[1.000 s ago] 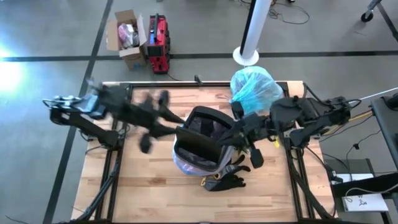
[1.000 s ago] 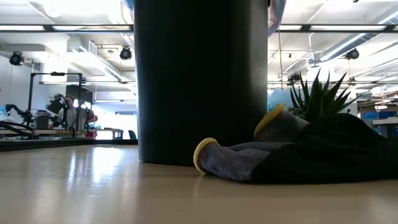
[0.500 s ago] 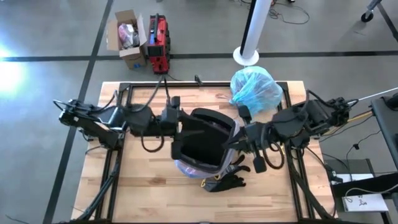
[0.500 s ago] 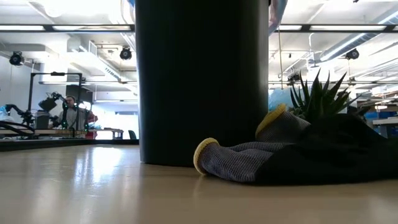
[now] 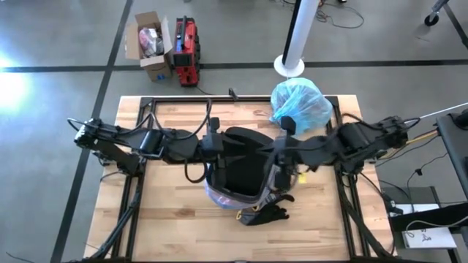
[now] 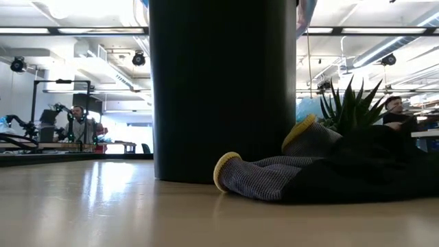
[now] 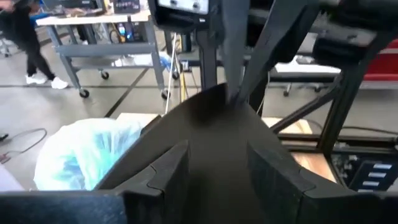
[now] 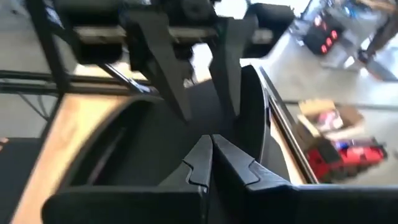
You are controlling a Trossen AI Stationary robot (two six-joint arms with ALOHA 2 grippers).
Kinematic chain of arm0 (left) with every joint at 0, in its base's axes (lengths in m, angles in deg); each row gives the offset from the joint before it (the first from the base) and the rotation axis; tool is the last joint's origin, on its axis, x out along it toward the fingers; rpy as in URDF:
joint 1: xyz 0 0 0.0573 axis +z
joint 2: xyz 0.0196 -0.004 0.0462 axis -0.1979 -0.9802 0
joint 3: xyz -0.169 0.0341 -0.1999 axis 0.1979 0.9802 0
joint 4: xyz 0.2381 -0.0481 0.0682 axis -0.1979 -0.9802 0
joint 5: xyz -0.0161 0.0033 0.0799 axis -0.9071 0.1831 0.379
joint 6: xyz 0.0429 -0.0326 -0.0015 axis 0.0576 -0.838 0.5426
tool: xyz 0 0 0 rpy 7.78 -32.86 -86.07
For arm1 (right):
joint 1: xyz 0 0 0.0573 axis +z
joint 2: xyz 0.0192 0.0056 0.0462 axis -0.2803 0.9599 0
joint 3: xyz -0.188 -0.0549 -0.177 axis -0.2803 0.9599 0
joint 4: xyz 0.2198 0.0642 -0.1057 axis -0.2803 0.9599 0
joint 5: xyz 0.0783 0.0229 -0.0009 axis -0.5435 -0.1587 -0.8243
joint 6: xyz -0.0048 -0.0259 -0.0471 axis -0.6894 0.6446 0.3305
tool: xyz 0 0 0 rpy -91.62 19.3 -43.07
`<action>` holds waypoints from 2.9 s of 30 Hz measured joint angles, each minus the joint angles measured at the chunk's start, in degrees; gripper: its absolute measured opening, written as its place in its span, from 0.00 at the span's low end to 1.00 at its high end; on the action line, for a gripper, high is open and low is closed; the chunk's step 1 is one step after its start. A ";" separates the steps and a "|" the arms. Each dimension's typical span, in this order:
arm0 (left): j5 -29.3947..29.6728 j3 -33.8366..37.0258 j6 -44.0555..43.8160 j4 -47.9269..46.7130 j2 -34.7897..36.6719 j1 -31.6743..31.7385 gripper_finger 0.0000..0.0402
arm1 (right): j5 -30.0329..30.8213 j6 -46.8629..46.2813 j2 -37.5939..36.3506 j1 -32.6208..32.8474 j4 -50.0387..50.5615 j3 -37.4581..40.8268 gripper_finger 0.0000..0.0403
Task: Place trash/remove bag and relplace
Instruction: Close the trash bin lid, then return to Home Position
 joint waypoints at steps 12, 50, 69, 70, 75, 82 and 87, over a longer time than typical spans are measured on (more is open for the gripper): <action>-0.11 0.00 -2.43 -10.05 4.29 -1.35 0.39 | 1.27 -15.60 -0.42 -7.54 -2.99 19.63 0.00; 0.12 8.15 4.25 -23.09 34.75 -0.22 0.27 | -12.02 -1.06 -12.02 -23.29 -29.03 23.02 0.00; 9.38 32.91 1.17 -4.75 43.93 -0.17 0.16 | -16.15 -6.31 -45.49 -22.16 -34.33 49.55 0.00; 9.42 34.28 0.37 -4.61 44.48 -0.17 0.15 | -16.05 -8.03 -47.43 -22.19 -34.18 51.49 0.00; 27.70 39.63 -3.18 -2.83 46.56 -0.17 0.11 | -8.64 -17.19 -56.67 -22.18 -32.15 59.06 0.00; 49.40 46.06 -9.64 -2.87 46.96 -0.09 0.11 | -5.73 -16.59 -65.14 -22.20 -25.49 62.40 0.00; 46.63 50.87 -16.55 0.59 45.89 -0.07 0.11 | -10.88 -8.35 -67.03 -22.17 -25.73 62.81 0.00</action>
